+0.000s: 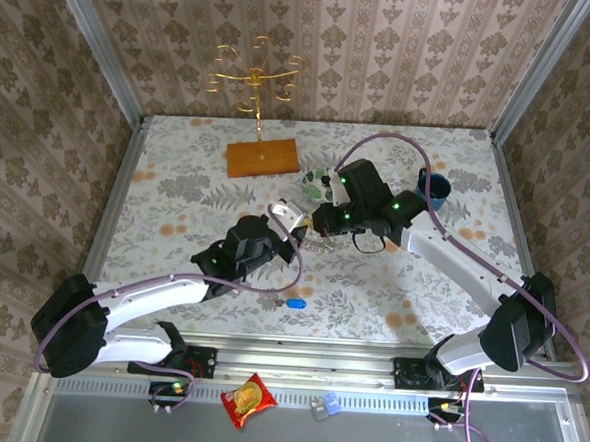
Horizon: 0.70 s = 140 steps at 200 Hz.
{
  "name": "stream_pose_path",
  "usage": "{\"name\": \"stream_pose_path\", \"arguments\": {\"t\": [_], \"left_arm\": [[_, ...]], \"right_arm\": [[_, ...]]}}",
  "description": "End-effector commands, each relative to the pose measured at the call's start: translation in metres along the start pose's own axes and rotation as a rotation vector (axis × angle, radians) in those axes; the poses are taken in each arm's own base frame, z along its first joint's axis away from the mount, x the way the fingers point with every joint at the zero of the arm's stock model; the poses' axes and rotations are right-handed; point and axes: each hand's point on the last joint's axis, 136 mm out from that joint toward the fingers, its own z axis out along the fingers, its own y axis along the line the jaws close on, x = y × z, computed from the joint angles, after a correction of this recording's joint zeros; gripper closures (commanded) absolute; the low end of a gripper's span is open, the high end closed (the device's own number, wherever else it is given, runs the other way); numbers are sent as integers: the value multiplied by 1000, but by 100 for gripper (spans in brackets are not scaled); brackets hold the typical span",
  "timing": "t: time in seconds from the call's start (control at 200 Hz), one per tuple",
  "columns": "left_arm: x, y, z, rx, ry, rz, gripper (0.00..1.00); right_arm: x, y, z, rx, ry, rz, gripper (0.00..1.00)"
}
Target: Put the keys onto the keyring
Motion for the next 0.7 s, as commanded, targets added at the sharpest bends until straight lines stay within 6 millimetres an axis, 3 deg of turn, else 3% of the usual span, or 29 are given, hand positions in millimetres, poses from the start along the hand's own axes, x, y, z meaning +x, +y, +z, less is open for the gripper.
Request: {"name": "stream_pose_path", "arguments": {"t": [0.0, 0.035, 0.175, 0.195, 0.295, 0.47, 0.695], "left_arm": [[-27, 6, -5, -37, -38, -124, 100], [-27, 9, -5, -53, -32, -152, 100], [-28, 23, -6, -141, -15, -312, 100], [-27, 26, -7, -160, -8, -342, 100], [-24, 38, -10, -238, 26, -465, 100], [-24, 52, -18, -348, 63, -659, 100], [-3, 51, -23, -447, 202, -966, 100]], "right_arm": [[-5, 5, -10, -17, -39, -37, 100], [-5, 5, -11, -15, -43, -39, 100], [-11, -3, -18, 29, -77, -72, 80], [-16, 0, -30, 25, -113, -88, 78], [-25, -2, -48, 61, -197, -148, 72], [-29, 8, -68, 28, -335, -268, 70], [-7, 36, -49, -66, -430, -539, 73]]}}
